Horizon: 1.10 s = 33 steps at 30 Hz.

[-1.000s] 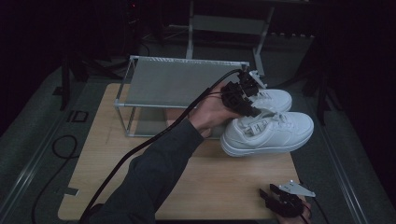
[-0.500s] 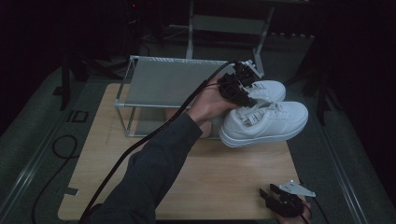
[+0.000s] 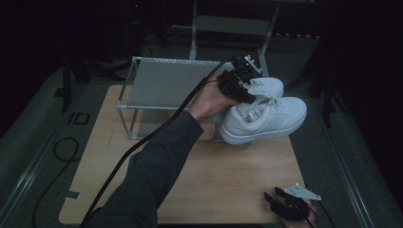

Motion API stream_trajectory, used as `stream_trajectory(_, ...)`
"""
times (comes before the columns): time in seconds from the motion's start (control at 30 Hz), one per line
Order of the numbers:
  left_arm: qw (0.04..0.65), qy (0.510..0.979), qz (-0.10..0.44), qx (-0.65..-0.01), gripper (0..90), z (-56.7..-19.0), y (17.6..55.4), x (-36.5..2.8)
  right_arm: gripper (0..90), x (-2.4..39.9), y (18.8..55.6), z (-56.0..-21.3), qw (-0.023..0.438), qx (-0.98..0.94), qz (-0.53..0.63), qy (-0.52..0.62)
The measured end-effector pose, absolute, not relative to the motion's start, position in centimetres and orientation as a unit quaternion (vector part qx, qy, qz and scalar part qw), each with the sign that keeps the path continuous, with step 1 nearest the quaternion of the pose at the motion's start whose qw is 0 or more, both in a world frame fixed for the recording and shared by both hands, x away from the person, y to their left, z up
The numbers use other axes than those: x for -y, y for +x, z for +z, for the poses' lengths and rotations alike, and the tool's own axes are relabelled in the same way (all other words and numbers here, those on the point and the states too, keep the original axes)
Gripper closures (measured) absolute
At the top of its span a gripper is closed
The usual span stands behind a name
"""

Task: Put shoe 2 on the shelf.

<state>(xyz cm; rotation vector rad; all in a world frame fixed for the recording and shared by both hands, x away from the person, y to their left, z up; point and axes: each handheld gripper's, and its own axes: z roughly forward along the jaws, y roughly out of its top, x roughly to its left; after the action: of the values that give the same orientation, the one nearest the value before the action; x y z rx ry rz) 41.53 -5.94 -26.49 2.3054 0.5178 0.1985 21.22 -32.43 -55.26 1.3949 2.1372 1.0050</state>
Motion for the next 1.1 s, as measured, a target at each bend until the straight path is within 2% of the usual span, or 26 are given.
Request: stream_trajectory(1.1, 0.36, 0.884, 0.107, -0.279, 76.2, -26.8, 45.4, 4.0, 47.4, 32.5, 21.3, -55.3, 0.2, -0.764, 0.359, 0.498)
